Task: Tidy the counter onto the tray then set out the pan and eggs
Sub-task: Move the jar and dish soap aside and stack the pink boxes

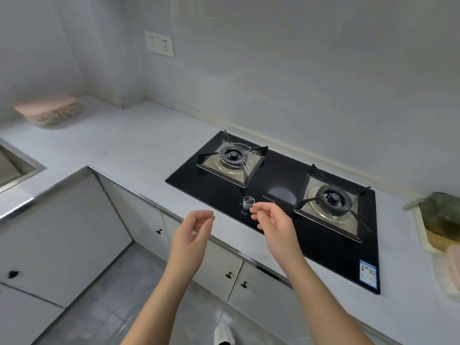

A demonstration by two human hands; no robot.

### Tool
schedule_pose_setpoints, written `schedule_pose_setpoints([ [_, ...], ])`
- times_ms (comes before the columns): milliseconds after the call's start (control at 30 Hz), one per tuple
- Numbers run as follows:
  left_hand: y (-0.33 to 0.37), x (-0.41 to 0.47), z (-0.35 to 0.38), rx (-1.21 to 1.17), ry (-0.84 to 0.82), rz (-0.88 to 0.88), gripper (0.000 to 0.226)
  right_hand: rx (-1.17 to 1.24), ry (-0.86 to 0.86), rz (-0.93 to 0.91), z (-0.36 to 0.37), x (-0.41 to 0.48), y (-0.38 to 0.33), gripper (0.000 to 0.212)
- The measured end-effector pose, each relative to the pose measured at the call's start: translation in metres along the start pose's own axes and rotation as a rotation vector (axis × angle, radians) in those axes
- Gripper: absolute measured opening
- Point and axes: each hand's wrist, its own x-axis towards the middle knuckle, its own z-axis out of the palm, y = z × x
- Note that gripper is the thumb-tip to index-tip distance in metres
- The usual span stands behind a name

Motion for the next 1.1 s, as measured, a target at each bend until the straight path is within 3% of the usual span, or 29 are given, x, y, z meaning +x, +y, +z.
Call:
schedule_pose_setpoints([
  [433, -0.045, 0.149, -0.152, 0.025, 0.15, -0.076, 0.017, 0.043, -0.143, 0.011, 0.184, 0.142, -0.017, 0.024],
  [833, -0.065, 0.307, -0.318, 0.03, 0.466, -0.056, 0.018, 0.01, -0.477, -0.085, 0.396, 0.29, -0.098, 0.024],
  [1100, -0.087, 0.441, -0.423, 0.059, 0.558, -0.057, 0.017, -0.018, -0.542, -0.049, 0.538, 0.386, -0.131, 0.023],
])
